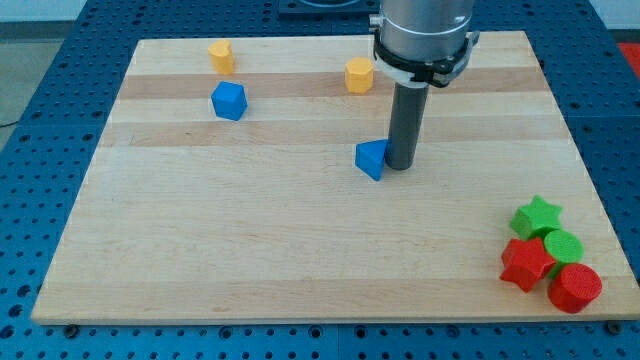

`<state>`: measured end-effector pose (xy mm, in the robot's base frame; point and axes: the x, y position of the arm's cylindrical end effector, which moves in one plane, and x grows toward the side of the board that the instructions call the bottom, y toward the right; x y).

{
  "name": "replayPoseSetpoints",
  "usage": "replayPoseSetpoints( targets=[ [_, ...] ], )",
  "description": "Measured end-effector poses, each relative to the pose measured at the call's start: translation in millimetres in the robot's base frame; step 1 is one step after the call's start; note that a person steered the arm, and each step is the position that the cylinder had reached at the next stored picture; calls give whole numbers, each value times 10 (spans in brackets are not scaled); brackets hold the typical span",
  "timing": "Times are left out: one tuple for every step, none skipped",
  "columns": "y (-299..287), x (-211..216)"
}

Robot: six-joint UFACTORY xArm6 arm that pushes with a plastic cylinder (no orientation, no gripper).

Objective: Place the green circle in between the green star and red star

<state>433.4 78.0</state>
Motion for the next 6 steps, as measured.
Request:
replayPoseSetpoints(
  targets=[
    [-27, -301],
    [-302, -256],
    [-426, 170],
    [-427, 580],
    [-427, 293],
    [-49, 191]
  ],
)
